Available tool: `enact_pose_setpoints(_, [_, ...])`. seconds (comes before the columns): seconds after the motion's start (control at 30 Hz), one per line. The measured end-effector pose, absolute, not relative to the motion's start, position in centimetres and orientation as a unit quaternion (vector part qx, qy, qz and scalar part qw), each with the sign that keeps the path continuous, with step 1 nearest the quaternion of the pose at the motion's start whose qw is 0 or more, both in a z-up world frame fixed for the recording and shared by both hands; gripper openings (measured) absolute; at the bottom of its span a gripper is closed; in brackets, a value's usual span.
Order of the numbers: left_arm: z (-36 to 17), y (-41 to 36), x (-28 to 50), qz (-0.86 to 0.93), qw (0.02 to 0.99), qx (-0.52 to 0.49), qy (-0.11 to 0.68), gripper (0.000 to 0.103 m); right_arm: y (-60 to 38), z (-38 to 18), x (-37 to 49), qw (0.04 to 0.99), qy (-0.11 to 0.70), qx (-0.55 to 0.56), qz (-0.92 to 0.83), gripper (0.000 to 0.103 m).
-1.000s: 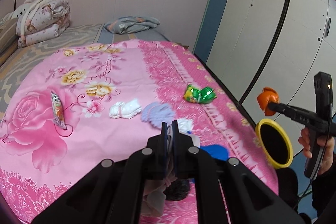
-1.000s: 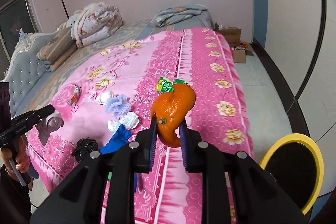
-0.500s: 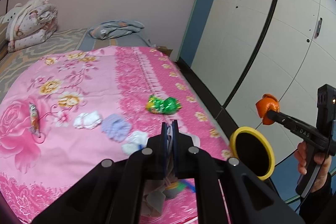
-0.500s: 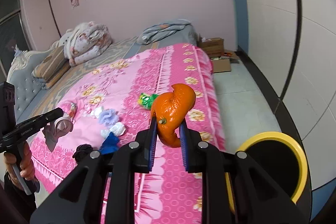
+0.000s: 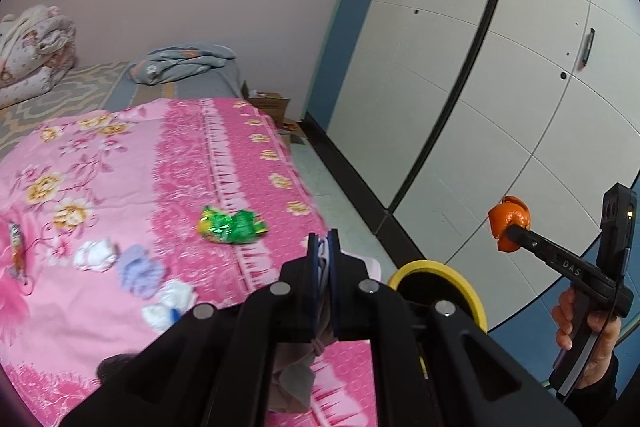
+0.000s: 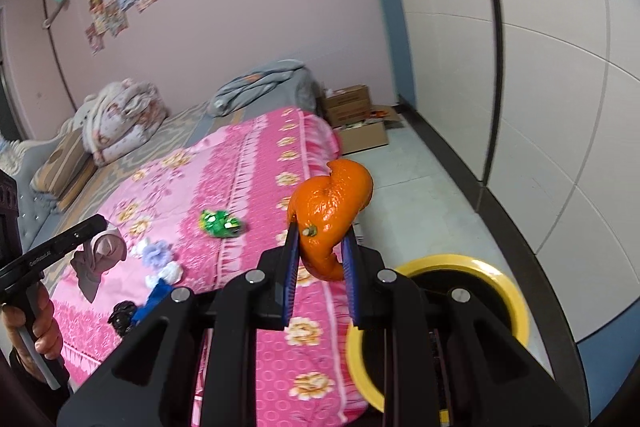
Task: Collect trash
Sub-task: 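Carry the orange and sock over the yellow bin with both tools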
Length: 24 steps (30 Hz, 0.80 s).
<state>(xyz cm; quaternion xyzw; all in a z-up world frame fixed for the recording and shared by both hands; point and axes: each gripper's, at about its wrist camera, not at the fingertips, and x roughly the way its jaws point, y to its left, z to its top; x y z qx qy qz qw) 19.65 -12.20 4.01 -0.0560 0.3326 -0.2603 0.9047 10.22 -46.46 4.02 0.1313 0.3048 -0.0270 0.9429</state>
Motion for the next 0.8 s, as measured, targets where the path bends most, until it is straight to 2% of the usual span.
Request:
enact_pose_setpoints(0.47, [5.9,-21.5,20.6,-0.308,0.897,-0.048,0.312,0.004,-54.1,4.1,7.9,0.94,0.287,0.157,-0.098,0.019])
enact_pose_setpoints(0.8, [0.5,-28.3,21.0,-0.359,0.865,-0.039,0.349,0.004,-58.1,-1.8,7.4,0.916,0.334,0.188,-0.121,0.019])
